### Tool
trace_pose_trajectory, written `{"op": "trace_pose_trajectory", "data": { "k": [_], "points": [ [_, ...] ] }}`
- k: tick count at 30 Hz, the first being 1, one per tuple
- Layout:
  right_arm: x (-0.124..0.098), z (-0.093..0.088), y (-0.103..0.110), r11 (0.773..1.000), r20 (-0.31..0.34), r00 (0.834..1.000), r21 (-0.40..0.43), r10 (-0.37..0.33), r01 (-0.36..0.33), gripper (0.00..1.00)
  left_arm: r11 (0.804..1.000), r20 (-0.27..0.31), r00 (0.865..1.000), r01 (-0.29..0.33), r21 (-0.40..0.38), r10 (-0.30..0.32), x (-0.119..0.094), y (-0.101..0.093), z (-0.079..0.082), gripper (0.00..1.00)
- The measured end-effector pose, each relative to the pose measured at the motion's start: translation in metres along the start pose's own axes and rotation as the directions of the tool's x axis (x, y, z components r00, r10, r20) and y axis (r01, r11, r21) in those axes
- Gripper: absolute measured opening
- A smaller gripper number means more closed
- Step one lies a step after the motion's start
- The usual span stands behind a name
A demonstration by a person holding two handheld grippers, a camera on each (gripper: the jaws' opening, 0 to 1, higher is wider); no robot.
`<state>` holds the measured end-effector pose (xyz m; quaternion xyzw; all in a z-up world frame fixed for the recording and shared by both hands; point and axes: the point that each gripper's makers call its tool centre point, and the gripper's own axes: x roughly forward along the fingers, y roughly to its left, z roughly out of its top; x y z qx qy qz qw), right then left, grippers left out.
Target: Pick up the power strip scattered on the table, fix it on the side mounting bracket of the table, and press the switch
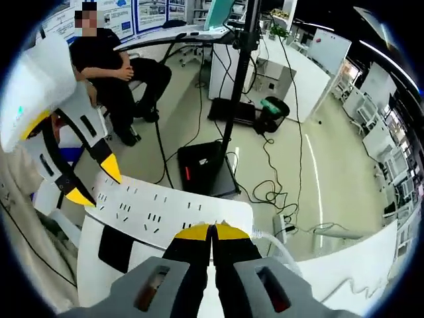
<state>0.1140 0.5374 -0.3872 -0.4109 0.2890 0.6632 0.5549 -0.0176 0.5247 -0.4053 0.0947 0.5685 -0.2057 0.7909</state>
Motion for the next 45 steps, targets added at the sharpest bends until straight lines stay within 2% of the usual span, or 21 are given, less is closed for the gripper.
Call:
{"op": "trace_pose_trajectory", "data": {
  "k": [7, 19, 26, 37, 45],
  "points": [
    [0.008, -0.004, -0.009, 0.999, -0.005, 1.000, 0.039, -0.006, 0.007, 0.00, 1.000, -0.008, 1.000, -0.002, 0.002, 0.002, 0.000, 0.000, 0.000, 0.34],
    [0.017, -0.005, -0.010, 0.999, -0.007, 1.000, 0.050, -0.010, 0.010, 0.00, 1.000, -0.029, 1.000, -0.006, -0.002, 0.006, 0.000, 0.001, 0.000, 0.34],
    [0.016, -0.005, -0.009, 1.000, -0.021, 1.000, 0.020, -0.021, 0.021, 0.00, 1.000, -0.020, 1.000, -0.005, -0.004, 0.005, 0.000, 0.001, 0.000, 0.34],
    [0.017, -0.009, -0.009, 1.000, -0.061, 0.998, 0.003, -0.030, 0.030, 0.00, 1.000, -0.036, 0.999, -0.009, -0.006, 0.009, 0.001, 0.001, 0.001, 0.34],
    [0.019, -0.010, -0.009, 0.998, -0.098, 0.995, -0.064, -0.031, 0.025, 0.00, 1.000, -0.047, 0.999, -0.013, -0.002, 0.013, 0.001, 0.001, 0.002, 0.34]
  ]
}}
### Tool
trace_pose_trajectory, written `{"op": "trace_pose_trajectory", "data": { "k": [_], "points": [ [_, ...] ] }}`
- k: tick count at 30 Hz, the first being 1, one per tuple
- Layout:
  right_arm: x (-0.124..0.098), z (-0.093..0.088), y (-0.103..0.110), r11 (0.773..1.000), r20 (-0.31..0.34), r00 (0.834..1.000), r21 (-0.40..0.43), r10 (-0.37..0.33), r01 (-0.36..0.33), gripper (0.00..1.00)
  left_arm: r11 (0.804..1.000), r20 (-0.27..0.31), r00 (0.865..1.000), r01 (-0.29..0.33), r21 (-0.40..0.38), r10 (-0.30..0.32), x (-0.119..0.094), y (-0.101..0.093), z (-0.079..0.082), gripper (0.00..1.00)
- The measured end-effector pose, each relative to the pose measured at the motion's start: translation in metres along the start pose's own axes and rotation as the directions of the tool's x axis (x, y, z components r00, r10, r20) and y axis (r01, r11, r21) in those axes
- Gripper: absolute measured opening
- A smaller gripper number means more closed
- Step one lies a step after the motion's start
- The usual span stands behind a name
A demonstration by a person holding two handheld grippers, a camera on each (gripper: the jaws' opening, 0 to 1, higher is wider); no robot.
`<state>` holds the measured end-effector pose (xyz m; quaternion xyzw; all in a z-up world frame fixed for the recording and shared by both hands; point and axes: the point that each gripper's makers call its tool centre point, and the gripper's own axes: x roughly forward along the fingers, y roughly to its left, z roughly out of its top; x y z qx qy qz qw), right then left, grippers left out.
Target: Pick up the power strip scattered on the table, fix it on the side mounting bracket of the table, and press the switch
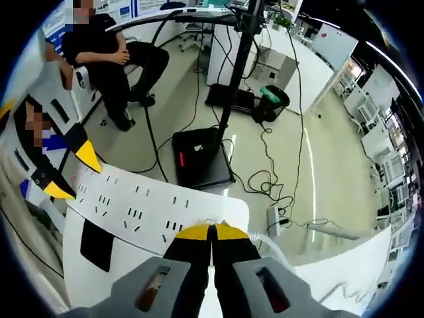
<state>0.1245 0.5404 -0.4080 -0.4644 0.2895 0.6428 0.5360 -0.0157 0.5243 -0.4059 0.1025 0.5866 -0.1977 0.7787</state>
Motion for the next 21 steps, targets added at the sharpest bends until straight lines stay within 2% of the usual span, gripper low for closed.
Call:
{"op": "trace_pose_trajectory", "data": {
  "k": [9, 21],
  "points": [
    [0.0015, -0.0009, 0.0010, 0.998, -0.034, 0.999, -0.064, -0.016, 0.014, 0.00, 1.000, 0.005, 1.000, 0.003, 0.000, -0.003, 0.0001, 0.0016, 0.0010, 0.34],
    [0.0021, -0.0011, -0.0004, 0.996, -0.056, 0.998, -0.082, -0.021, 0.016, 0.00, 1.000, -0.009, 1.000, 0.004, 0.007, -0.004, 0.0003, 0.0011, 0.0011, 0.34]
  ]
}}
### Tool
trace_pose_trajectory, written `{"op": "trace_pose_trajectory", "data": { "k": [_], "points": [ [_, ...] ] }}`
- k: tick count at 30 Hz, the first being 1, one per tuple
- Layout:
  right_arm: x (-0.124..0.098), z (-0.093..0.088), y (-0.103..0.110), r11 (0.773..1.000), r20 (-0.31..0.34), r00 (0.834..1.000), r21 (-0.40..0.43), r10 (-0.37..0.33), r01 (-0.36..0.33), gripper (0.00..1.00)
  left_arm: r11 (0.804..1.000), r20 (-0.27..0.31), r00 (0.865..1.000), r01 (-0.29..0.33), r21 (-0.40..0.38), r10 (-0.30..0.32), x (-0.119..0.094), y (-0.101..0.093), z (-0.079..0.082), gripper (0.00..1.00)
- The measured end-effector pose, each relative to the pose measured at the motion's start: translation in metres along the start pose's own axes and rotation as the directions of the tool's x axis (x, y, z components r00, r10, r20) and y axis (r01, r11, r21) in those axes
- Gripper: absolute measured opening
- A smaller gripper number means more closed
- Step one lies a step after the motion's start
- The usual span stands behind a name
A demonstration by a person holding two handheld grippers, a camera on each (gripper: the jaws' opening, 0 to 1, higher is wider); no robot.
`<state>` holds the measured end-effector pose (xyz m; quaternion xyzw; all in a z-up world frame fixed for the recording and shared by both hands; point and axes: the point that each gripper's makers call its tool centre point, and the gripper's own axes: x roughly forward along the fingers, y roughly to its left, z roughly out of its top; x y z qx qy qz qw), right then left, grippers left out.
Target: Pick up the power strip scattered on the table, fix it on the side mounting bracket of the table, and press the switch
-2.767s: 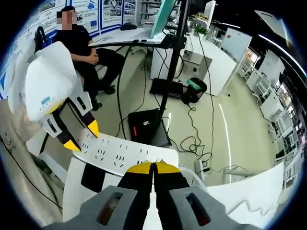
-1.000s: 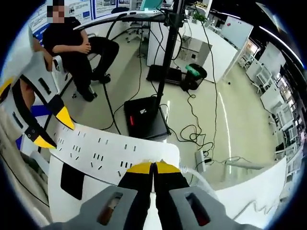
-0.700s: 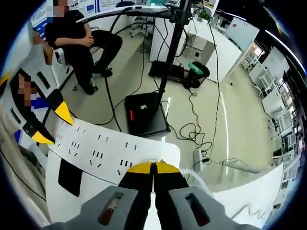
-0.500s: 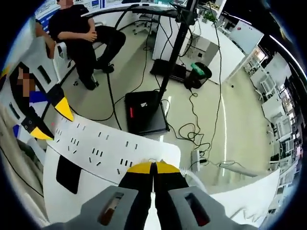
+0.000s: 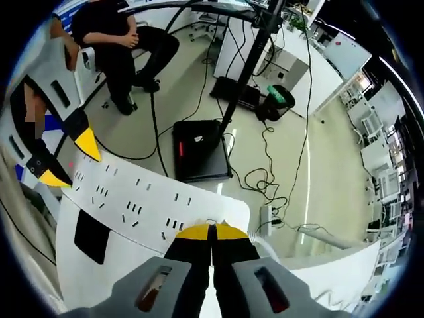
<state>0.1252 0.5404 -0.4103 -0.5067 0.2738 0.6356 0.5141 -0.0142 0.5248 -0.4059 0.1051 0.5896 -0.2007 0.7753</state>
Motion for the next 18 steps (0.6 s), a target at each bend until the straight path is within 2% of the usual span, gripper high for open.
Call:
{"op": "trace_pose_trajectory", "data": {
  "k": [2, 4, 18],
  "points": [
    [-0.0009, -0.0031, -0.0026, 1.000, -0.015, 1.000, 0.021, -0.019, 0.019, 0.00, 1.000, 0.003, 1.000, 0.000, 0.004, 0.000, -0.0004, -0.0001, 0.0000, 0.34],
    [-0.0010, -0.0009, -0.0015, 1.000, -0.005, 1.000, 0.002, -0.004, 0.004, 0.00, 1.000, 0.004, 1.000, 0.001, 0.002, -0.001, -0.0016, 0.0001, 0.0004, 0.34],
    [-0.0039, 0.0018, 0.0013, 1.000, -0.003, 1.000, 0.020, -0.012, 0.012, 0.00, 1.000, 0.005, 1.000, -0.002, 0.004, 0.002, -0.0042, -0.0008, -0.0006, 0.34]
  ]
}}
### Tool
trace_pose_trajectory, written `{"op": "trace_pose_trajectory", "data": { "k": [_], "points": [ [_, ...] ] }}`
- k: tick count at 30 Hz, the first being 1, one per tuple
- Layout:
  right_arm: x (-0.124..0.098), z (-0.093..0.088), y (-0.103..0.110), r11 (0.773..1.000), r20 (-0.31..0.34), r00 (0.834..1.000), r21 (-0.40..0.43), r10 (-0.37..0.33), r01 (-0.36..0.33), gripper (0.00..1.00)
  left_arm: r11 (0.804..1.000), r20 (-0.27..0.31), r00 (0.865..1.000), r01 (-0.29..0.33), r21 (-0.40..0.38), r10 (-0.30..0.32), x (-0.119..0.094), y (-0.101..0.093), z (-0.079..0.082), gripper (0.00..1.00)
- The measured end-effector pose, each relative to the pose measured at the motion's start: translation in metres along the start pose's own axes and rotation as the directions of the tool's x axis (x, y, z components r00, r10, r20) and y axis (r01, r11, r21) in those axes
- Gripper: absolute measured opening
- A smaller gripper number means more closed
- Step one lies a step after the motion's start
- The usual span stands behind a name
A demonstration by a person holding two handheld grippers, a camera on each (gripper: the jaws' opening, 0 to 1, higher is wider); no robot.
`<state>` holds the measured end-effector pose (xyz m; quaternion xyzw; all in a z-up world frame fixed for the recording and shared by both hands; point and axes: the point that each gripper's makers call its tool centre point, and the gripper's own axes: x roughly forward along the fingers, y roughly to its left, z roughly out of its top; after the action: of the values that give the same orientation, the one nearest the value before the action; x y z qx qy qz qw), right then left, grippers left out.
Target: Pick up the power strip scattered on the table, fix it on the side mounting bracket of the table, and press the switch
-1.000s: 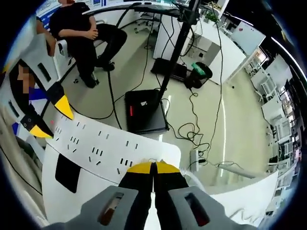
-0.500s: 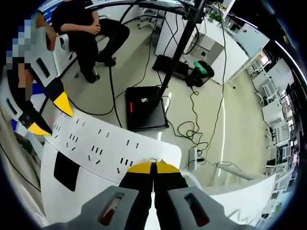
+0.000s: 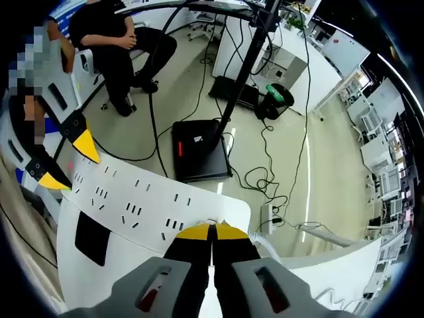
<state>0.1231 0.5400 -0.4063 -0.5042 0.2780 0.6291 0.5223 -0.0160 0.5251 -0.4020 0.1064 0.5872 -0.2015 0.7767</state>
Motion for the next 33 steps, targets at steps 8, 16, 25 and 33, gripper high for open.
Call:
{"op": "trace_pose_trajectory", "data": {
  "k": [8, 16, 25, 33],
  "points": [
    [0.001, 0.004, 0.003, 1.000, -0.004, 1.000, 0.011, 0.003, -0.003, 0.00, 1.000, -0.024, 1.000, -0.001, 0.002, 0.001, 0.001, -0.001, -0.001, 0.34],
    [0.002, 0.022, -0.001, 0.995, 0.113, 0.993, 0.090, 0.028, -0.039, 0.00, 1.000, -0.039, 0.999, -0.004, 0.005, 0.004, 0.003, -0.002, -0.002, 0.34],
    [-0.017, 0.027, -0.003, 0.990, 0.196, 0.980, 0.134, 0.019, -0.046, 0.00, 1.000, -0.053, 0.999, -0.005, 0.008, 0.005, 0.005, -0.002, -0.002, 0.34],
    [-0.032, 0.023, -0.001, 0.990, 0.245, 0.970, 0.136, -0.003, -0.032, 0.00, 1.000, -0.045, 0.999, -0.004, 0.005, 0.004, 0.005, -0.003, -0.001, 0.34]
  ]
}}
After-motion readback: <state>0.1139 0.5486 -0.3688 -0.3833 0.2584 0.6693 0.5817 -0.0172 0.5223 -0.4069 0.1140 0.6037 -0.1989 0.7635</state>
